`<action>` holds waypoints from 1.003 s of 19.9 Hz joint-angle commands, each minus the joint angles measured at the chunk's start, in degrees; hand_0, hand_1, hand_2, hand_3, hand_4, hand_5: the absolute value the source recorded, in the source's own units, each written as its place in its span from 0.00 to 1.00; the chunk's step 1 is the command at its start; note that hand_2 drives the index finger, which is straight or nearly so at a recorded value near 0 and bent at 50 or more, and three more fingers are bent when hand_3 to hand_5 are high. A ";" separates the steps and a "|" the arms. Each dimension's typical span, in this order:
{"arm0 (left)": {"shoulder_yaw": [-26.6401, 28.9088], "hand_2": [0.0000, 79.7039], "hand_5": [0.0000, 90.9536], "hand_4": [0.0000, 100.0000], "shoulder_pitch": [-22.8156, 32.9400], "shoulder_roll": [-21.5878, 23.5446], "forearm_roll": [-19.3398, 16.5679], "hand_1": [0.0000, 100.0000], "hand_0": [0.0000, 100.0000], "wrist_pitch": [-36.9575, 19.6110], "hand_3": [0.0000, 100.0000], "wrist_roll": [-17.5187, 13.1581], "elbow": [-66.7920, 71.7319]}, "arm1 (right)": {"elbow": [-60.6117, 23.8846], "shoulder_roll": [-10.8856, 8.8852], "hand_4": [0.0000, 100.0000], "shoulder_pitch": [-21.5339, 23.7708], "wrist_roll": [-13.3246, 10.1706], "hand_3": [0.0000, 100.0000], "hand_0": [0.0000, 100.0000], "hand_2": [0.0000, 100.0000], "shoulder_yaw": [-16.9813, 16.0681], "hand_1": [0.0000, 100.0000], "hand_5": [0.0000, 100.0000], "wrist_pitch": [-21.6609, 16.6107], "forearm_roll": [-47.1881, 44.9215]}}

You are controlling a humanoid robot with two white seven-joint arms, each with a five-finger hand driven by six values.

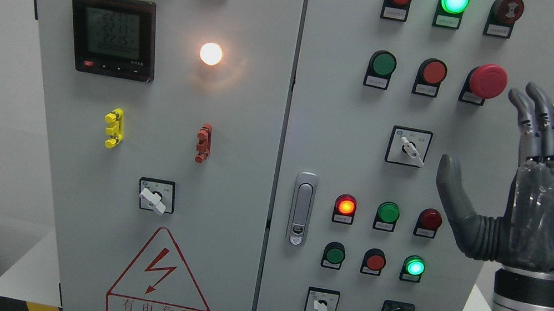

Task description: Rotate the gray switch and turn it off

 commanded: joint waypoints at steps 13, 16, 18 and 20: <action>0.44 0.00 0.00 0.00 -0.53 0.00 1.14 0.39 0.12 0.01 0.00 -0.05 -1.49 | -0.24 0.26 0.00 0.12 -0.15 0.00 0.34 0.00 -1.37 0.21 0.00 1.47 0.00; 0.44 0.00 0.00 0.00 -0.53 0.00 1.05 0.39 0.12 0.01 0.00 -0.05 -1.49 | -0.68 0.35 0.00 0.21 -0.68 0.00 0.35 0.00 -1.54 0.21 0.00 1.38 -0.09; 0.44 0.00 0.00 0.00 -0.53 0.00 1.14 0.39 0.12 0.01 0.00 -0.05 -1.49 | -0.59 0.87 0.00 0.12 -1.91 0.09 0.35 0.00 -1.54 0.21 0.00 1.38 -0.18; 0.44 0.00 0.00 0.00 -0.53 0.00 1.14 0.39 0.12 0.01 0.00 -0.05 -1.49 | -0.59 0.87 0.34 0.21 -2.88 0.50 0.35 0.16 -1.54 0.21 0.17 1.38 -0.18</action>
